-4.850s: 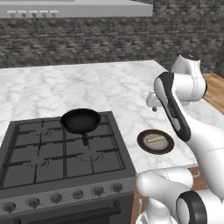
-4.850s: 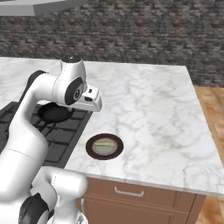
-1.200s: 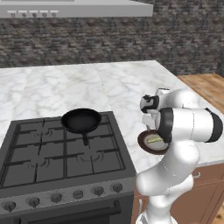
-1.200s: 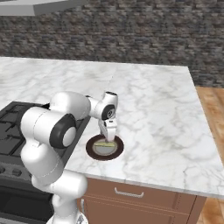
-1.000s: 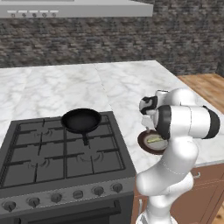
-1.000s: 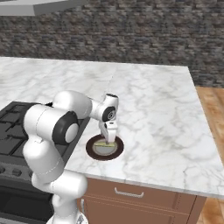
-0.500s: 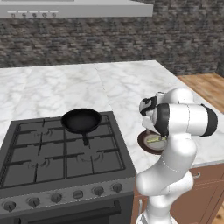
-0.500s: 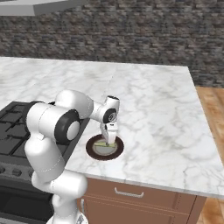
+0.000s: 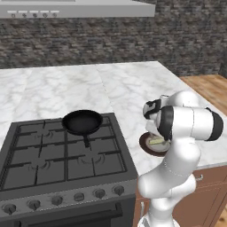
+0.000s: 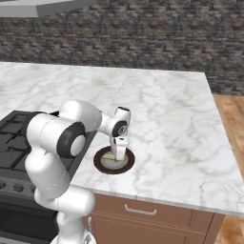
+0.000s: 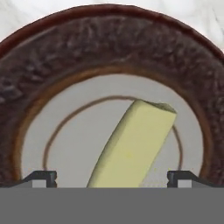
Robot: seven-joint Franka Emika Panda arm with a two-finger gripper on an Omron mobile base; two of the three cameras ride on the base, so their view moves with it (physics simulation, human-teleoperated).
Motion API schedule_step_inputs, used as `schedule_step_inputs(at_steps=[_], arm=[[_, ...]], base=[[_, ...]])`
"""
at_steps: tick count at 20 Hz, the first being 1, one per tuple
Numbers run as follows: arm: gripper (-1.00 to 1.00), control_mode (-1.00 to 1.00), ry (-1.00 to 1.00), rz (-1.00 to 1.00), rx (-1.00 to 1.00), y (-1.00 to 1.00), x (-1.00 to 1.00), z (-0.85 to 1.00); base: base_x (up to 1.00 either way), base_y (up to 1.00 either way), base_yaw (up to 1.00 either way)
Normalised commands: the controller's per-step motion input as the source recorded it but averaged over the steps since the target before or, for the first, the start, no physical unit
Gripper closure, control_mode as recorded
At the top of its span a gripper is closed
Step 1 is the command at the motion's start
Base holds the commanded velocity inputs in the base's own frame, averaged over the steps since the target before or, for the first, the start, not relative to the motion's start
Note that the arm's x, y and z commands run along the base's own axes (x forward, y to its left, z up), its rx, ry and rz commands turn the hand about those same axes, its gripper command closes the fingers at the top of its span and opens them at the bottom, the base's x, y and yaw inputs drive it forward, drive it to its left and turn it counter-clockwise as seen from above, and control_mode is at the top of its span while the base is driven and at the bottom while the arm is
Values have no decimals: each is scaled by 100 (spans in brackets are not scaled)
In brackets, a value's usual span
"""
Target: Pick up the butter stick and place it in the pan. Then turn on the burner for the pan.
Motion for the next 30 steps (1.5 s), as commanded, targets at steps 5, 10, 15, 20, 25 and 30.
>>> schedule_step_inputs(at_steps=[5,10,15,20,25,30], arm=[[-100,-100,0,-3,0,0,-22,-14],[100,-100,0,-4,0,1,-2,-26],[100,-100,0,0,0,0,0,-2],[100,-100,-11,0,-4,27,-11,25],[100,-100,-8,7,-8,84,5,48],[100,-100,-8,19,-6,100,33,41]], base=[[0,0,0],[0,0,0],[0,0,0],[0,0,0],[0,0,0],[0,0,0]])
